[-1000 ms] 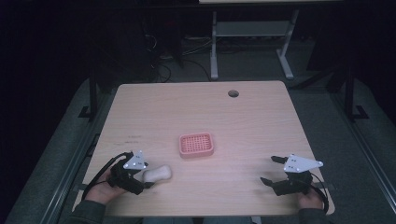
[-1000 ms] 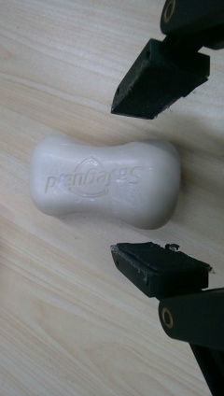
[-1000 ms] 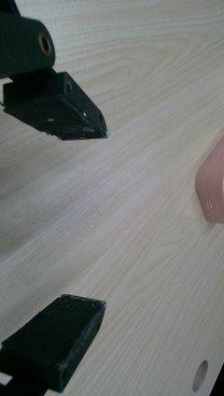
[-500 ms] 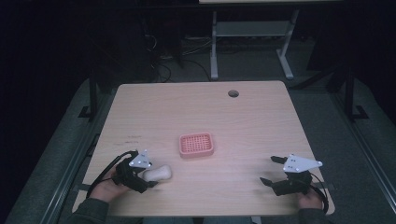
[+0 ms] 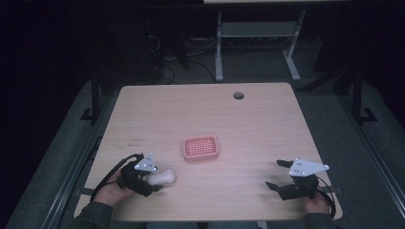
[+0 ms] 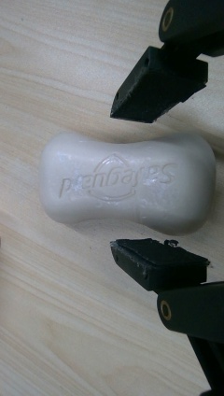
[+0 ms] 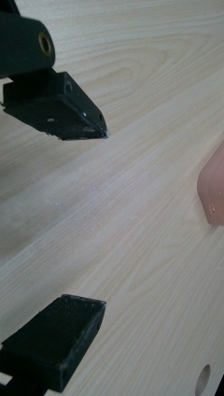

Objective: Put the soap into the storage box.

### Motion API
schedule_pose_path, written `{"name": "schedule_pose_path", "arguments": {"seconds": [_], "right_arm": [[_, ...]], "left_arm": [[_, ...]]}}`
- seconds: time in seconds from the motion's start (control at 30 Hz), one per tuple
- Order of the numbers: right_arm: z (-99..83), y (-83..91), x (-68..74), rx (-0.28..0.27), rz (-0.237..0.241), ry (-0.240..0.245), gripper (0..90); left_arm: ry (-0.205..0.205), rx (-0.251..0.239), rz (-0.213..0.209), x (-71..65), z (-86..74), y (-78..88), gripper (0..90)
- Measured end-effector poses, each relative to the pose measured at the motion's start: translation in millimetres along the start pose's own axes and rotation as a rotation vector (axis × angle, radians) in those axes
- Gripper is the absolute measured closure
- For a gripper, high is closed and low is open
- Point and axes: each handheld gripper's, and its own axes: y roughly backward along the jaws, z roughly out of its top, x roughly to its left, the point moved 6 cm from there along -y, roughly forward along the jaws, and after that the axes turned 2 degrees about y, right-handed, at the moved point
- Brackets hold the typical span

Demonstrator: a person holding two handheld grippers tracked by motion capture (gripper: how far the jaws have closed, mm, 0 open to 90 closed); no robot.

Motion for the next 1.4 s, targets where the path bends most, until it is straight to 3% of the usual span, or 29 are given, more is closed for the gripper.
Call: {"name": "schedule_pose_path", "arguments": {"seconds": [0.5,0.9,1.4], "right_arm": [[-0.2,-0.2,0.0,0.001,0.001,-0.001,13.6],[-0.2,-0.2,-0.1,0.000,0.001,-0.001,13.6],[-0.2,-0.3,0.4,0.001,0.002,-0.004,13.6]], "left_arm": [[0.007,0.011,-0.030,3.6,3.7,-6.3,34.5],[0.013,0.030,-0.064,4.5,6.4,-14.1,43.3],[0.012,0.037,-0.066,3.6,6.3,-16.2,48.3]]}}
